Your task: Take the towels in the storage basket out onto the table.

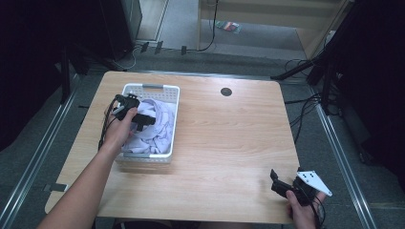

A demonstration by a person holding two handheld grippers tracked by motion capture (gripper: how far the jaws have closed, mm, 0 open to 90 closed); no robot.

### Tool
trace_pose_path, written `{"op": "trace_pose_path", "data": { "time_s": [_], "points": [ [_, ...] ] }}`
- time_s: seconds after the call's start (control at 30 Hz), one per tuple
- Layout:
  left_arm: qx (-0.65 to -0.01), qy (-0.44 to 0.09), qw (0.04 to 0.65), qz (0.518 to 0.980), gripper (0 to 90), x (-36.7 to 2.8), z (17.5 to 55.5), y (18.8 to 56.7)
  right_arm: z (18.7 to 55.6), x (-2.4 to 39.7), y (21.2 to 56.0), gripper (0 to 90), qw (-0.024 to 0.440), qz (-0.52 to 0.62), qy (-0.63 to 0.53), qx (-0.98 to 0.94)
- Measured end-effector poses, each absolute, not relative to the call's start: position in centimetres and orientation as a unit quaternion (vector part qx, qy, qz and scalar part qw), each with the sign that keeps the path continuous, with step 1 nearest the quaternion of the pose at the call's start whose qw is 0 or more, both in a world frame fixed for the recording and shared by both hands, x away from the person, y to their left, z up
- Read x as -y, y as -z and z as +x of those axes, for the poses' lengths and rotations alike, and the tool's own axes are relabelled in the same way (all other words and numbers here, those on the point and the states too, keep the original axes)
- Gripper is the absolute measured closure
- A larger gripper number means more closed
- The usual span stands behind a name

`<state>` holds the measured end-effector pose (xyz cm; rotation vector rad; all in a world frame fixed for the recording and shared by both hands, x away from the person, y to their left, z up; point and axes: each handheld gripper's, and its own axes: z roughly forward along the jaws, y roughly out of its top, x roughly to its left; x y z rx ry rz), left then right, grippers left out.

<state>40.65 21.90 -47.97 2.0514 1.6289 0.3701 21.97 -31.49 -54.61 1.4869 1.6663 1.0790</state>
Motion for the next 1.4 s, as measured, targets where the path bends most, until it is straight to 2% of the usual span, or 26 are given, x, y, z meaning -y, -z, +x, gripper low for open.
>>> {"op": "trace_pose_path", "data": {
  "time_s": [0.33,0.47,0.7,0.97,1.2,1.4],
  "points": [
    [-0.606,-0.107,0.249,0.748,0.0,-21.5,40.9,48.7,22.0,31.5,54.6,1.0,0.325,0.567,-0.411,-0.636],
    [-0.607,-0.120,0.212,0.756,0.0,-20.7,41.1,49.3,22.0,31.5,54.6,1.0,0.325,0.568,-0.410,-0.636],
    [-0.587,-0.113,0.187,0.780,0.0,-19.8,41.2,50.0,22.0,31.5,54.6,1.1,0.325,0.567,-0.410,-0.636],
    [-0.574,-0.143,0.144,0.793,0.0,-18.9,41.2,50.9,22.0,31.4,54.6,1.1,0.324,0.568,-0.411,-0.635],
    [-0.567,-0.157,0.140,0.797,0.0,-18.6,41.1,51.2,22.0,31.4,54.6,1.2,0.324,0.567,-0.411,-0.636],
    [-0.565,-0.144,0.141,0.800,1.6,-18.7,41.3,51.3,22.0,31.4,54.6,1.4,0.324,0.568,-0.409,-0.637]
  ]
}}
